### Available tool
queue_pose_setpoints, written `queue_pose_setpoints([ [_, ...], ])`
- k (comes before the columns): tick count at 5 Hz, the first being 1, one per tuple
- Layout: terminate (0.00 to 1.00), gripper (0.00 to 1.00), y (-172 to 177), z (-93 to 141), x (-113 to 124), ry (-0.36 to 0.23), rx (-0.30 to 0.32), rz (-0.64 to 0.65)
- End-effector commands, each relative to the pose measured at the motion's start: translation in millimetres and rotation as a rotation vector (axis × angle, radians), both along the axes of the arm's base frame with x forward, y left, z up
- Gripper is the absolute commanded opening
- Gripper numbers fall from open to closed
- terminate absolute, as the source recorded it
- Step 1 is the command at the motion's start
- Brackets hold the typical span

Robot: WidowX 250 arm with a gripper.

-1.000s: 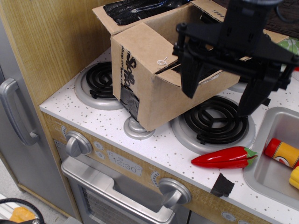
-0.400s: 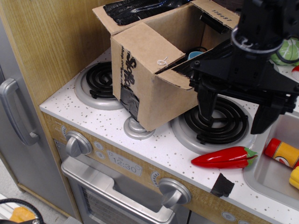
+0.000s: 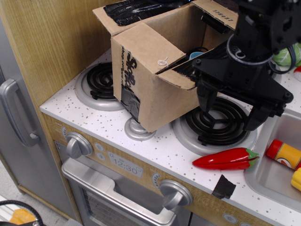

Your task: Close small4fbox flaps

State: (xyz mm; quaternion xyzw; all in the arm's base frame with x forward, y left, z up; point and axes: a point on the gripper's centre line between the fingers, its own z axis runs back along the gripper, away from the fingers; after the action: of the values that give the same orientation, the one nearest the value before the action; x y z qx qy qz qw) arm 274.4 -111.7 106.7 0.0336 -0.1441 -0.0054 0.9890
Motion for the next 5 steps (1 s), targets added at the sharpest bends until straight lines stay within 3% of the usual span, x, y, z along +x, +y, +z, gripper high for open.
queue_pose_setpoints([
  [1, 0.00, 1.00, 6, 26, 19, -0.044, 0.089, -0.087],
  [3, 0.00, 1.00, 11, 60, 36, -0.011, 0.189, -0.123],
  [5, 0.00, 1.00, 34, 69, 57, 0.059, 0.169, -0.169],
])
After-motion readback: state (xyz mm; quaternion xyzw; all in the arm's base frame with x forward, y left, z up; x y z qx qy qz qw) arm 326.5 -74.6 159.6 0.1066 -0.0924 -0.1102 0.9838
